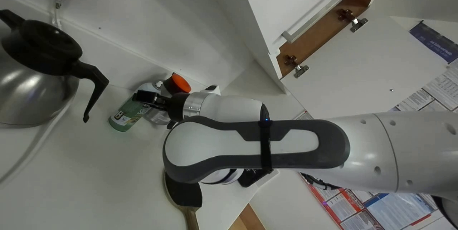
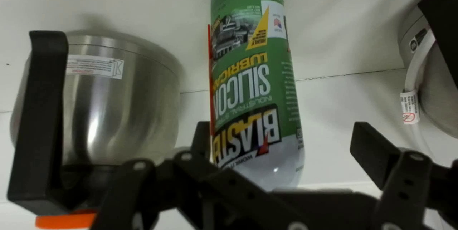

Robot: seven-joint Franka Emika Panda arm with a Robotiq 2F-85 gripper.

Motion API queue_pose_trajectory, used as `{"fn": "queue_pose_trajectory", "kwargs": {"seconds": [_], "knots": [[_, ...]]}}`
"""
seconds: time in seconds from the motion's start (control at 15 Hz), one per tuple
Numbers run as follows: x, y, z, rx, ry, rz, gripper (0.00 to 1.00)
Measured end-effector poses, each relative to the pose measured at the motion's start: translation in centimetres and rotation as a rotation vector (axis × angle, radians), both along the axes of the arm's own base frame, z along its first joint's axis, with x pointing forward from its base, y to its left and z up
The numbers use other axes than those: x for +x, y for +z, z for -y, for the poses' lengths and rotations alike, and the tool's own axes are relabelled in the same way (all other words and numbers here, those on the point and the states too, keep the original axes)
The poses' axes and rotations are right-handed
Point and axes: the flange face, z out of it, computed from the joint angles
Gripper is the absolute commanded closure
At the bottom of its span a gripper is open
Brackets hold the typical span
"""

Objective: Put the spray can in the open upper cabinet

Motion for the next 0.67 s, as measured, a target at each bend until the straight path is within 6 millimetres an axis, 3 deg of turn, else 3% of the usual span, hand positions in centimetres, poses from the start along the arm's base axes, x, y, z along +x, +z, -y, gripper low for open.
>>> {"fn": "queue_pose_trajectory", "kwargs": {"seconds": [0.67], "knots": [[1.4, -2.7, -0.2, 0.000, -0.024, -0.013, 0.00]]}}
